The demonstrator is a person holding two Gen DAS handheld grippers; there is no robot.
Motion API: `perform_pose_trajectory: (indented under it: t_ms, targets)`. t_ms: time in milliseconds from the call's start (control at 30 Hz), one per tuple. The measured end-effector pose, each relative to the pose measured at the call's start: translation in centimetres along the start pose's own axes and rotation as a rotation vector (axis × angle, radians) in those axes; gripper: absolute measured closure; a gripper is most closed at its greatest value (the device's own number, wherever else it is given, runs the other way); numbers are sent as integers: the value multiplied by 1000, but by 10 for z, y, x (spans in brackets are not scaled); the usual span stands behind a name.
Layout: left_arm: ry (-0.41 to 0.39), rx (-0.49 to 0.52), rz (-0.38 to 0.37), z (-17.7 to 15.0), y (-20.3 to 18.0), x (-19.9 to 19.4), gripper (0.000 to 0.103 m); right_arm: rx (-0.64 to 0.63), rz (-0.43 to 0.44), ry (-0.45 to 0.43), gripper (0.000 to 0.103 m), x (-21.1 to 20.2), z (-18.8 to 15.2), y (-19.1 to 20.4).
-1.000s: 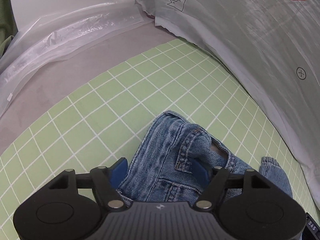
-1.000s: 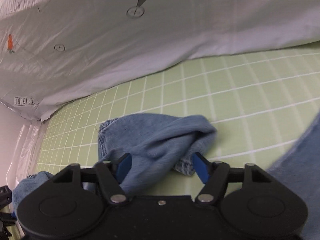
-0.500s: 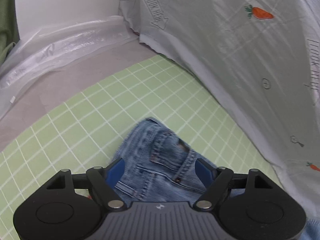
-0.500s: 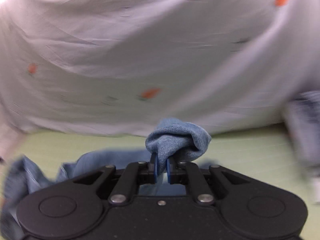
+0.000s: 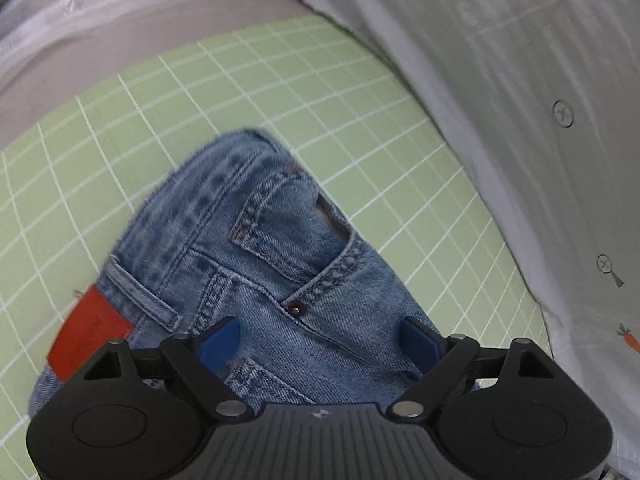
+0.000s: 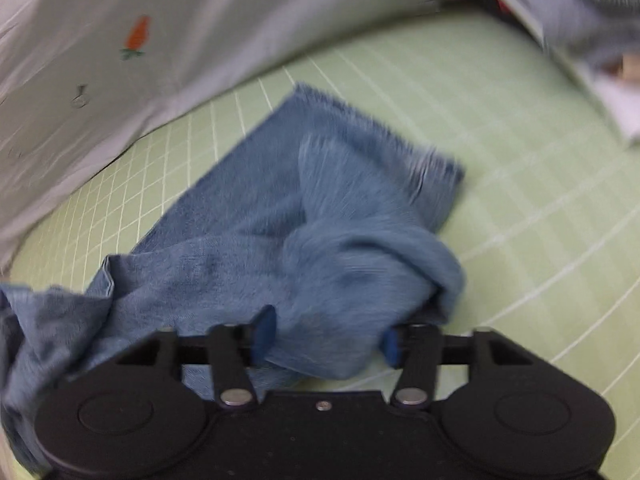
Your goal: Fold clothes
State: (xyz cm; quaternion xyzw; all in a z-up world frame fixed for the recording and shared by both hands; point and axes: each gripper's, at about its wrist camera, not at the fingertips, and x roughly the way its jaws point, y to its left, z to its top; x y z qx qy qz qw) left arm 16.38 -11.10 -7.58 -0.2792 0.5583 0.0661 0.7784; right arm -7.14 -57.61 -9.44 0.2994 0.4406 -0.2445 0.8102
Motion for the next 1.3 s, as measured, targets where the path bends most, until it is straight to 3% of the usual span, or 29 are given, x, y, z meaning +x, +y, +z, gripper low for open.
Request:
perform_pose_trajectory:
  t_ms: [67, 200, 333, 500, 600, 633, 767, 833, 1000, 1200, 1300]
  targets:
    - [8, -9, 6, 4, 2, 9, 16, -23, -30, -2, 55, 9, 1, 5]
    - [1, -29, 39, 9, 6, 25, 37, -85, -80, -37, 64, 19, 6, 17]
    - [-34, -10, 58, 20, -2, 39, 40, -128, -110, -70, 66, 33, 25, 29]
    - [-103, 48, 59, 58, -32, 61, 42, -187, -123, -145, 67, 68, 72, 50]
    - [-147, 71, 50, 88, -56, 76, 51, -212, -128, -197, 67, 95, 110, 64]
    - [-157, 72, 35, 97, -62, 76, 57, -210, -130, -202, 68, 102, 123, 67]
    - [-216, 111, -28, 107, -72, 45, 66, -174, -108, -258, 80, 92, 150, 67]
    - [-245, 125, -40, 102, -66, 21, 68, -175, -79, -292, 82, 70, 147, 63]
    - [-276, 70, -31, 57, -7, -48, 69, -179, -57, -415, 83, -16, 114, 43]
    - [-312, 3, -19, 4, 63, -130, 68, -102, -104, -430, 82, -90, 45, -19]
    - [-304, -16, -7, -23, 89, -153, 61, -70, -128, -282, 79, -83, 7, -52]
